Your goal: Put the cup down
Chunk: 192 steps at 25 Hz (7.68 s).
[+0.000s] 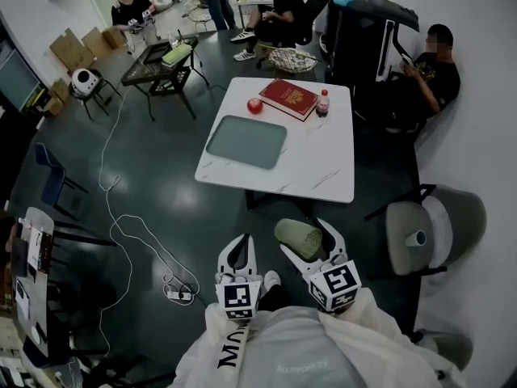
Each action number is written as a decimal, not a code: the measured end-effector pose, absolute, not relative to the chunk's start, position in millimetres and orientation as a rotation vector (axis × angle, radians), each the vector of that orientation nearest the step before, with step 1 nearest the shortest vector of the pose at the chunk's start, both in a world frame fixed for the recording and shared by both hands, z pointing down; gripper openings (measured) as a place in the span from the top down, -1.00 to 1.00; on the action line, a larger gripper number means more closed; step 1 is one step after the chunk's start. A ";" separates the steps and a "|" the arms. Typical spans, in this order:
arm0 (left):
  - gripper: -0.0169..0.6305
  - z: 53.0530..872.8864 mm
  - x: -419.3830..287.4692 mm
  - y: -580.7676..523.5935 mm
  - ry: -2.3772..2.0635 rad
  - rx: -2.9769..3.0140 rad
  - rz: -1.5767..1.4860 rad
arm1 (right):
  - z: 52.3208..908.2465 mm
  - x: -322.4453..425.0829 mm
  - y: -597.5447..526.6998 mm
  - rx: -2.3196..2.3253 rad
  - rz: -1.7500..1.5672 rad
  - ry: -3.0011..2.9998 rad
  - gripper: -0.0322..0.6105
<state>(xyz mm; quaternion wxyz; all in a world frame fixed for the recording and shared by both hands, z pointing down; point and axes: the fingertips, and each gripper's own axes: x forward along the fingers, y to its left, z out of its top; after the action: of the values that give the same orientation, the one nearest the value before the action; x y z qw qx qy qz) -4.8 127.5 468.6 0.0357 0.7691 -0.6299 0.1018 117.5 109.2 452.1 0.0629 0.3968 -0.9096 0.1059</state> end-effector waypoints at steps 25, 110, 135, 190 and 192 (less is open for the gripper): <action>0.91 471.2 -92.6 17.5 -1.886 2.385 0.262 | 452.7 34.3 -0.2 1.239 0.306 -2.678 -0.37; 0.91 542.2 -206.2 -290.9 -2.044 2.022 0.369 | 564.1 -101.8 -386.7 0.618 0.134 -2.483 -0.37; 0.91 559.6 -218.2 -314.8 -2.033 1.979 0.404 | 660.5 -172.7 -435.4 0.303 -0.001 -2.288 -0.37; 0.91 589.1 -219.8 -309.4 -2.005 1.875 0.385 | 734.1 -196.8 -456.1 0.038 -0.045 -2.087 -0.38; 0.91 589.0 -220.5 -308.4 -2.006 1.872 0.384 | 733.2 -196.5 -456.9 0.043 -0.039 -2.093 -0.38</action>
<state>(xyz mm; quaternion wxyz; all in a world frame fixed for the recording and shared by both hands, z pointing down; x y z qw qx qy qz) -220.5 -308.4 589.0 0.1844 0.6641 -0.7116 0.1362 -196.5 -456.9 733.2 0.5005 0.0178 -0.8654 -0.0163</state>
